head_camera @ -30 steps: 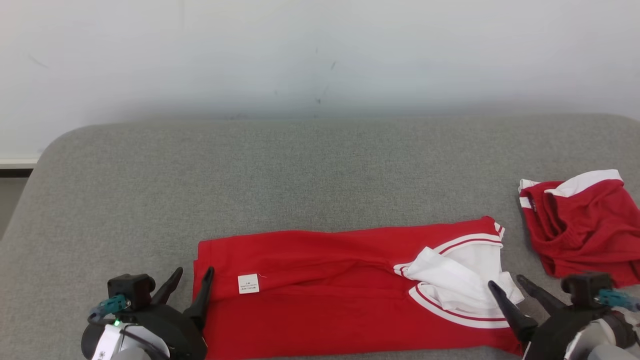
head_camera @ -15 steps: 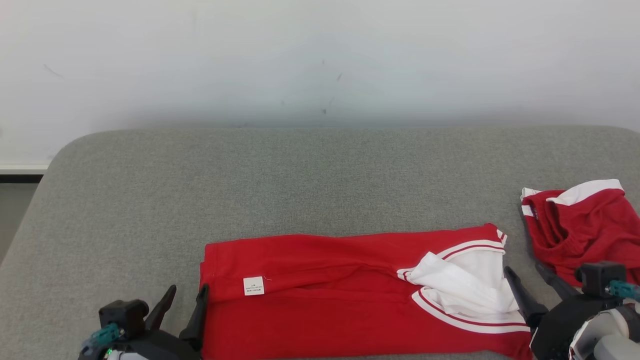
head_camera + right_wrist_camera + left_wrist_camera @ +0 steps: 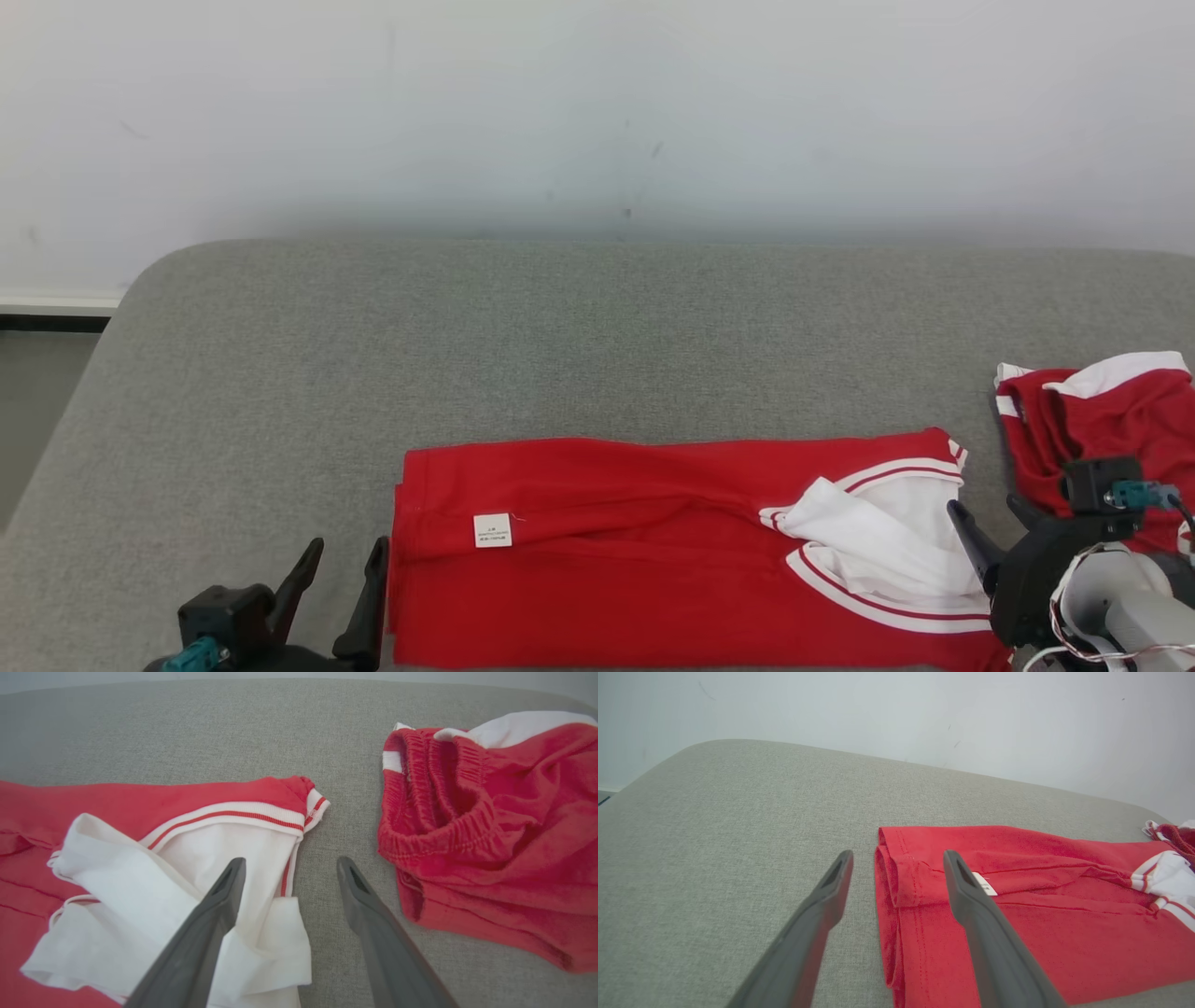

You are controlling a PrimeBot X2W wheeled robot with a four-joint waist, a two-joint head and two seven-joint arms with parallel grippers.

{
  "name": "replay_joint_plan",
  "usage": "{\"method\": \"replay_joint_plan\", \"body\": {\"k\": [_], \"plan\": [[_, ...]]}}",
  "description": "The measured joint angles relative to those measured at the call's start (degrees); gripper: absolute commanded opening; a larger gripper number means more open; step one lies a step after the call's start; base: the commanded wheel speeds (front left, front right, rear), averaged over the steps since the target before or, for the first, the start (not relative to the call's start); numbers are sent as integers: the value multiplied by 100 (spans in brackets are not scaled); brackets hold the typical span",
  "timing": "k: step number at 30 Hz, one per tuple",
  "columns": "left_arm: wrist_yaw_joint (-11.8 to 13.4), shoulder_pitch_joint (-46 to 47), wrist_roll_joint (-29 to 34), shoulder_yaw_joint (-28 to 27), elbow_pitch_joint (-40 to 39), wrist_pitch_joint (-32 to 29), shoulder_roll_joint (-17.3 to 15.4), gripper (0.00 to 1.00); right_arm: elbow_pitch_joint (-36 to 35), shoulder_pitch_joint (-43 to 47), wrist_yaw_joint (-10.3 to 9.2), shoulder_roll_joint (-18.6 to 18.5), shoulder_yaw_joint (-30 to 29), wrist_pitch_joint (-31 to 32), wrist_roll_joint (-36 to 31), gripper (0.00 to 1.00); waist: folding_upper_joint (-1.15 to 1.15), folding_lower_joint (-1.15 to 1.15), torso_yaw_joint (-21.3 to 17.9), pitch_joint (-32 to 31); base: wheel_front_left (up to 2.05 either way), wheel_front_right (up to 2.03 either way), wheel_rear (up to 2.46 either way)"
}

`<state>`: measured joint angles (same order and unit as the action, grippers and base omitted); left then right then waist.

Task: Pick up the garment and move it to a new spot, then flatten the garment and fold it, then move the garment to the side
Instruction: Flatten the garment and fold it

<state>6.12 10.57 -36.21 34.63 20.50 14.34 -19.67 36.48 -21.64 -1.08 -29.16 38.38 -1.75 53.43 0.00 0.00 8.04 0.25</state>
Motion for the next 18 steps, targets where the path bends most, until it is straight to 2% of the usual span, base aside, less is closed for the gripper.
{"method": "replay_joint_plan", "body": {"k": [10, 17, 18], "plan": [[51, -242, 157, -257, -470, 0, -34, 100, 543, -281, 9, 146, 243, 1111, 198, 100, 0, 0, 165, 56, 0, 0, 0], [92, -348, 260, -335, -612, 1, -15, 100, 764, -577, 110, 180, 464, 2056, 279, 100, 0, 0, 246, 95, 0, 0, 0], [92, -347, 270, -337, -632, 1, -2, 100, 773, -610, 119, 178, 486, 2161, 297, 66, 0, 0, 261, 101, 0, 0, 0]]}}
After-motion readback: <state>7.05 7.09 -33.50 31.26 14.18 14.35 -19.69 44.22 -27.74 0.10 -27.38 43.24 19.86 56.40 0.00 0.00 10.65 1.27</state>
